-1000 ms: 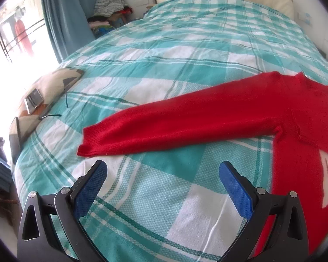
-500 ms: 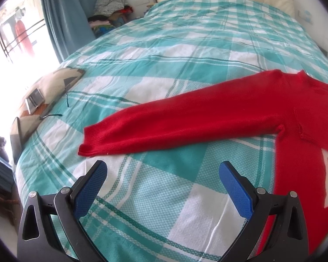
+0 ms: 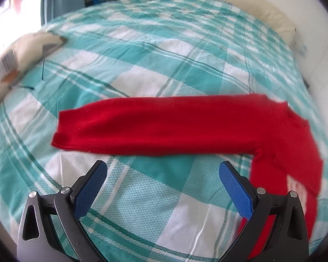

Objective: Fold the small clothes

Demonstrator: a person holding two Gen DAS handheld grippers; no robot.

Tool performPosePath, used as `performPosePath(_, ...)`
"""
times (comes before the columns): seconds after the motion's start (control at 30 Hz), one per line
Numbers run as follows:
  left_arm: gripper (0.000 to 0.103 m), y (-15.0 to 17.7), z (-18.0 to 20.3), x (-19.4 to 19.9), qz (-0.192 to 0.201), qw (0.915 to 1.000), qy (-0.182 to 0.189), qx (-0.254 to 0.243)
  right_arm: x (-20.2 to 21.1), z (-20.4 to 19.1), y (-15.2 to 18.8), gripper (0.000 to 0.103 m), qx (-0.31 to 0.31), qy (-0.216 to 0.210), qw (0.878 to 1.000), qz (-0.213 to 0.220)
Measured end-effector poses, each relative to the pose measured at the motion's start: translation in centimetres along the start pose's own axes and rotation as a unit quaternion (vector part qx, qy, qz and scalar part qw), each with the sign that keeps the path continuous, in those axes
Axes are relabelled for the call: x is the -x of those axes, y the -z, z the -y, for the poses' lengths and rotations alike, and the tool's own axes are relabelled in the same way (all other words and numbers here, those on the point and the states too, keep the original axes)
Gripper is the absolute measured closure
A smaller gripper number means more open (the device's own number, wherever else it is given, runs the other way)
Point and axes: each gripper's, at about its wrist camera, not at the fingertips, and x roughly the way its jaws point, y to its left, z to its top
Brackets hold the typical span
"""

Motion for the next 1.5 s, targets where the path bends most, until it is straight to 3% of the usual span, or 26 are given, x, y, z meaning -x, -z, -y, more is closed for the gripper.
performPosePath(0.03, 0.001, -0.8, -2.0, 0.2, -0.001, 0.9993, 0.009, 0.038, 0.0, 0.1, 0.0, 0.035, -0.002, -0.001, 1.0, 0.0)
performPosePath(0.17, 0.001, -2.4, -9.8, 0.3, -0.001, 0.9888, -0.028, 0.147, 0.4, 0.3, -0.3, 0.035, -0.014, -0.013, 1.0, 0.006)
performPosePath(0.3, 0.004, -2.7, -13.6, -1.4, -0.027, 0.9788, 0.007, 0.203, 0.2, -0.1, -0.3, 0.034, -0.01, -0.021, 1.0, 0.002)
performPosePath(0.37, 0.021, -2.8, -13.7, -2.6, -0.043, 0.9779, 0.034, 0.202, 0.0, -0.5, -0.2, 0.034, -0.003, -0.022, 1.0, -0.002)
performPosePath(0.43, 0.031, -2.8, -13.3, -3.8, -0.057, 0.9771, 0.05, 0.199, -0.1, -0.8, 0.0, 0.034, 0.005, -0.02, 1.0, -0.004)
performPosePath(0.5, 0.047, -3.1, -12.7, -4.5, -0.054, 0.9794, 0.043, 0.19, -0.1, -1.0, 0.1, 0.034, 0.011, -0.015, 1.0, -0.005)
performPosePath(0.53, 0.079, -3.4, -12.3, -4.7, -0.053, 0.9815, 0.035, 0.181, -0.1, -1.0, 0.1, 0.034, 0.012, -0.013, 1.0, -0.004)
performPosePath(0.57, 0.1, -3.7, -12.0, -4.7, -0.049, 0.9835, 0.017, 0.173, -0.1, -0.9, 0.1, 0.034, 0.011, -0.012, 1.0, -0.003)
performPosePath(0.67, 0.101, -5.3, -9.8, -1.9, -0.004, 0.9888, -0.006, 0.149, 0.2, -0.5, 0.1, 0.034, 0.006, -0.008, 1.0, 0.003)
performPosePath(0.77, 0.101, -8.1, -2.8, 3.1, 0.051, 0.9968, 0.023, 0.057, 0.3, -0.2, -0.1, 0.034, -0.004, -0.013, 1.0, 0.004)
performPosePath(0.83, 0.101, -9.4, 3.5, 6.3, 0.078, 0.9954, 0.053, -0.018, 0.2, -0.4, -0.2, 0.034, -0.009, -0.025, 1.0, 0.002)
performPosePath(0.93, 0.101, -9.6, 13.1, 9.5, 0.098, 0.983, 0.102, -0.117, 0.1, -0.9, -0.3, 0.034, -0.003, -0.036, 0.999, 0.002)
performPosePath(1.03, 0.101, -8.0, 21.8, 10.2, 0.088, 0.9666, 0.154, -0.185, 0.4, -1.3, -0.2, 0.034, 0.006, -0.041, 0.999, 0.003)
performPosePath(1.17, 0.101, -3.6, 31.2, 8.3, 0.052, 0.9439, 0.197, -0.26, 1.0, -0.9, -0.3, 0.034, -0.001, -0.043, 0.999, 0.01)
performPosePath(1.27, 0.097, 0.6, 36.0, 5.5, 0.011, 0.928, 0.218, -0.302, 1.3, -0.4, -0.6, 0.034, -0.011, -0.044, 0.999, 0.017)
performPosePath(1.3, 0.092, 1.9, 37.1, 4.4, -0.008, 0.9251, 0.224, -0.306, 1.4, -0.4, -0.7, 0.034, -0.012, -0.045, 0.999, 0.019)
performPosePath(1.33, 0.07, 2.9, 37.8, 3.3, -0.033, 0.9231, 0.229, -0.307, 1.5, -0.3, -0.8, 0.034, -0.014, -0.045, 0.999, 0.021)
performPosePath(1.37, 0.041, 3.8, 38.2, 2.4, -0.053, 0.924, 0.227, -0.303, 1.6, -0.2, -0.9, 0.034, -0.015, -0.045, 0.999, 0.023)
performPosePath(1.43, 0.03, 4.5, 37.3, 2.1, -0.052, 0.9293, 0.226, -0.287, 1.7, -0.1, -1.0, 0.034, -0.018, -0.046, 0.998, 0.025)
performPosePath(1.5, 0.029, 4.0, 35.3, 2.2, -0.043, 0.9351, 0.214, -0.279, 1.8, 0.0, -1.0, 0.034, -0.022, -0.05, 0.998, 0.026)
